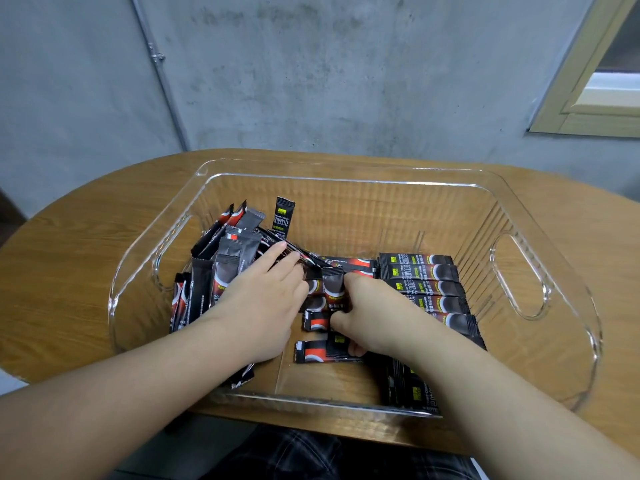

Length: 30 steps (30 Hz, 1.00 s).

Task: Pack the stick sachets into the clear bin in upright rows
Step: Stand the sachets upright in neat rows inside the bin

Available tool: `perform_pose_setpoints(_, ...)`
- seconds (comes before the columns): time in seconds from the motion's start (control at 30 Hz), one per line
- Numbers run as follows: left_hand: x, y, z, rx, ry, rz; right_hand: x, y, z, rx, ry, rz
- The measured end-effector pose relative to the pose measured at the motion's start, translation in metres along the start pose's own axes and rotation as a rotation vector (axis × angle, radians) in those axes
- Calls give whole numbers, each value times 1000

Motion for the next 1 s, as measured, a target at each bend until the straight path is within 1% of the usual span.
perform_pose_setpoints(0.1,2,1,-1,-11,-58,11,0,1,0,6,9,-15)
perform_pose_setpoints(0.2,1,3,-3,41,-77,-60,-2,1,1,14,23,-34)
perform_pose_setpoints(0.37,1,5,-3,89,-92,-108,-3,1,1,16,34,-71)
perform_pose_setpoints(0.5,0,8,-3,183,-74,-150,-4,2,2,21,36,-128)
perform_pose_setpoints(0.7,6,14,-5,253,-174,-45,-5,1,1,17,28,-157)
perform_pose_setpoints(0.8,5,14,-5,249,-166,-52,-3,-3,0,-58,6,-237)
perform_pose_setpoints(0.93,4,12,-5,246,-136,-47,-7,-18,0,-250,35,-304)
perform_pose_setpoints(1.0,3,12,-6,254,-126,-39,-8,-22,1,-275,56,-365)
Point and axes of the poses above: each hand's wrist, its own z-axis away from the middle knuckle, its own y-axis out of the palm, x = y × z, the point moved 5 cm from there along -z, towards the middle knuckle, and after that the axes turned 3 degrees about -y, right-handed, at the moved point
